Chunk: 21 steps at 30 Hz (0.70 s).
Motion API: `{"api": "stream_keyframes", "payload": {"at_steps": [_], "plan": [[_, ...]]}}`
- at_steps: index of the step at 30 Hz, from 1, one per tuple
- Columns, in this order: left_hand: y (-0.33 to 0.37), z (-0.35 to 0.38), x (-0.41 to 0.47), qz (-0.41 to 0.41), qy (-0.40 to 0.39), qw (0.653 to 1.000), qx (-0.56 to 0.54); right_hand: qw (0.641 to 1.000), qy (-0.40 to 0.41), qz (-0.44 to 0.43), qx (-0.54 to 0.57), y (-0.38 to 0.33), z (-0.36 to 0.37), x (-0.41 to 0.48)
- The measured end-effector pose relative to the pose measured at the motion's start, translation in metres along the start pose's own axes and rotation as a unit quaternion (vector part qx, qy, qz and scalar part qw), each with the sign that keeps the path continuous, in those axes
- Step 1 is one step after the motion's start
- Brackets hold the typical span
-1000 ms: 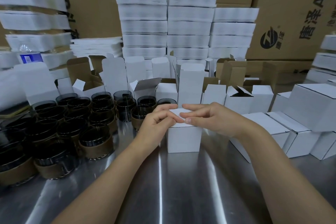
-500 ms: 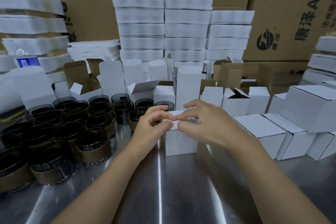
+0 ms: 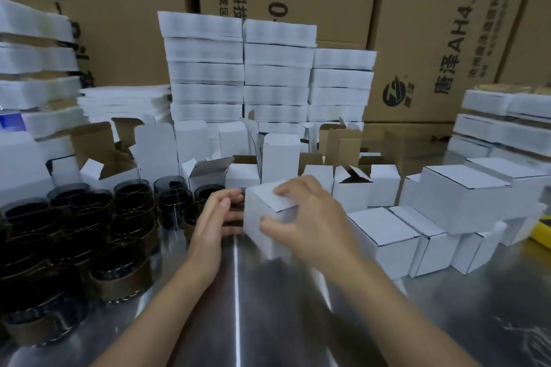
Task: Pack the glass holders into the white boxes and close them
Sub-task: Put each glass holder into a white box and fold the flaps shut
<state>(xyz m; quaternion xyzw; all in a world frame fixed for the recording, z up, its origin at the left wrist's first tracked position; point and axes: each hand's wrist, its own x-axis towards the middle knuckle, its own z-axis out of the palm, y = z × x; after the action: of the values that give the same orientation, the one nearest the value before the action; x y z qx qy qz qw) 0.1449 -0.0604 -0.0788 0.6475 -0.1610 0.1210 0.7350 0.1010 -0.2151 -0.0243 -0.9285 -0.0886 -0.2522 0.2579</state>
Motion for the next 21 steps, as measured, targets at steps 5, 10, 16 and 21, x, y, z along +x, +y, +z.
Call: {"api": "stream_keyframes", "payload": {"at_steps": [5,10,16,21], "plan": [[-0.006,0.002,-0.002,-0.010,-0.052,0.998,0.033,0.973,0.195,0.003,0.126,0.033,-0.099,0.012],[-0.010,0.004,-0.003,-0.020,-0.068,0.995,0.063,0.951,0.299,0.063,0.045,0.098,-0.174,0.024],[-0.012,0.004,-0.003,-0.030,-0.070,0.994,0.081,0.936,0.304,0.177,0.022,0.166,-0.183,0.026],[-0.014,0.003,-0.003,-0.034,-0.079,0.992,0.095,0.939,0.297,0.172,0.009,0.174,-0.173,0.023]]}}
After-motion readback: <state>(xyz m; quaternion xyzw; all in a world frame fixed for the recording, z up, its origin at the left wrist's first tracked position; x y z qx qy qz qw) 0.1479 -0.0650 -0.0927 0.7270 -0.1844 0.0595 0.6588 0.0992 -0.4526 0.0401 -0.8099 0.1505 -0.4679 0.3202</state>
